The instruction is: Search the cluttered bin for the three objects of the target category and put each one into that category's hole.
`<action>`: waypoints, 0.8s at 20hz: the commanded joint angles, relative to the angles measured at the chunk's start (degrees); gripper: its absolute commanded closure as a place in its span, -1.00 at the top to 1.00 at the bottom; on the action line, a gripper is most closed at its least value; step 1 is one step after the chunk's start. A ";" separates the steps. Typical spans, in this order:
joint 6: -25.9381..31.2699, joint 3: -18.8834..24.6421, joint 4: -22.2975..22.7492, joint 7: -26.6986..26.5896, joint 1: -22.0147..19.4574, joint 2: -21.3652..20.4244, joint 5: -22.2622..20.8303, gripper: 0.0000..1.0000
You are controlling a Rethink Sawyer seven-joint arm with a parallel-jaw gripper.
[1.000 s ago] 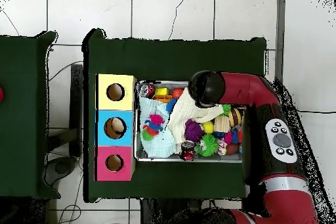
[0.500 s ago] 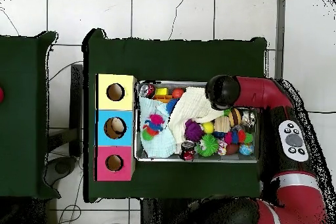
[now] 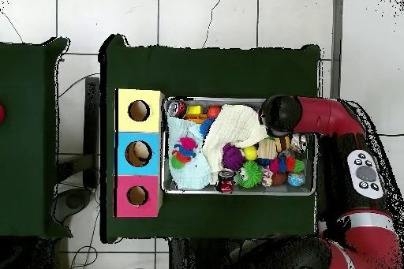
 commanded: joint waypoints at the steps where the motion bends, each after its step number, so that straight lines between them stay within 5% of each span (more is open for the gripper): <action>1: 9.07 4.07 -2.41 -19.98 -0.98 3.06 -3.87 1.00; 9: 8.60 7.26 -2.35 -19.24 -2.57 4.84 -1.98 1.00; 16: 2.94 13.99 4.47 -18.64 -7.39 2.38 1.44 1.00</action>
